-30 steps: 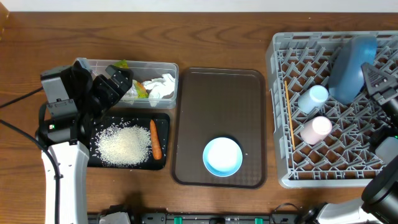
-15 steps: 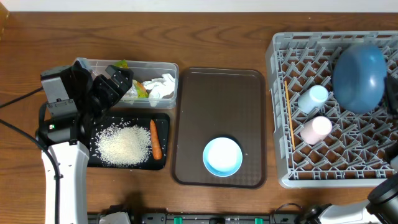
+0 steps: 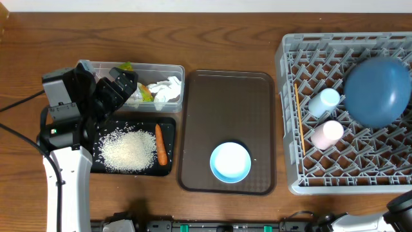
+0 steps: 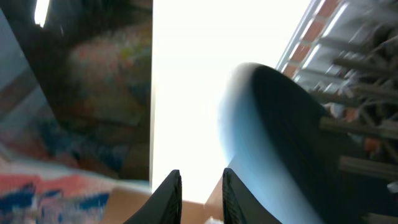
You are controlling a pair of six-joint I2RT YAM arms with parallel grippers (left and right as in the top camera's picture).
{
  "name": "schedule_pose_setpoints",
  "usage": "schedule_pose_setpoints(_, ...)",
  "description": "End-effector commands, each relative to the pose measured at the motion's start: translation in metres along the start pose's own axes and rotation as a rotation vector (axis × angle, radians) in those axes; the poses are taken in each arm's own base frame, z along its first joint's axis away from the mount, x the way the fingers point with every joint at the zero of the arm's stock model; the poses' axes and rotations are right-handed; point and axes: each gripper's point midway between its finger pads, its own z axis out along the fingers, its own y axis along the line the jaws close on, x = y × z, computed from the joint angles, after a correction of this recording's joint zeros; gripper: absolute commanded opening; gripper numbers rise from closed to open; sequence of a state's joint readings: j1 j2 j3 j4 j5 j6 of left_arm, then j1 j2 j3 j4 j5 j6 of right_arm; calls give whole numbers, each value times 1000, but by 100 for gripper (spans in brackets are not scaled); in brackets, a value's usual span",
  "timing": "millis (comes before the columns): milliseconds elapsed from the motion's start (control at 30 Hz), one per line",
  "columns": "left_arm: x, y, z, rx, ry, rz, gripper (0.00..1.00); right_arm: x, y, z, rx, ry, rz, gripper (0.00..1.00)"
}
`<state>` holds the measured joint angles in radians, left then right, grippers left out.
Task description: Sort waste into correct bins and load items into the dishwasher rack
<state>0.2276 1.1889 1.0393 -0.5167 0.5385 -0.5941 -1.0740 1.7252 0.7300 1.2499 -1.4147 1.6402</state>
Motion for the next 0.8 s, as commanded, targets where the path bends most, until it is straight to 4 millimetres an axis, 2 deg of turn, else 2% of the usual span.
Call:
schedule_pose_setpoints(0,-4,1,-1,-8,-14,22,100,-14,0,-12,4,-75,8,22)
schedule_pose_setpoints(200,-4,1,-1,-8,-14,22,100,-30,8,-15,-7,-137,7,25)
schedule_pose_setpoints(367,-4,1,-1,-8,-14,22,100,-30,56,3,-54,-33,-159,25)
schedule_pose_setpoints(467,-4,1,-1,-8,-14,22,100,-9,89,31,-67,149,-294,25)
schedule_pose_setpoints(533,-4,1,-1,-8,-14,22,100,11,108,51,-78,283,-382,25)
schedule_pose_setpoints(600,-4,1,-1,-8,-14,22,100,27,124,71,-119,346,-454,26)
schedule_pose_setpoints(700,-4,1,-1,-8,-14,22,100,49,133,91,-165,414,-513,28)
schedule_pose_setpoints(767,-4,1,-1,-8,-14,22,100,59,133,101,-178,450,-494,28)
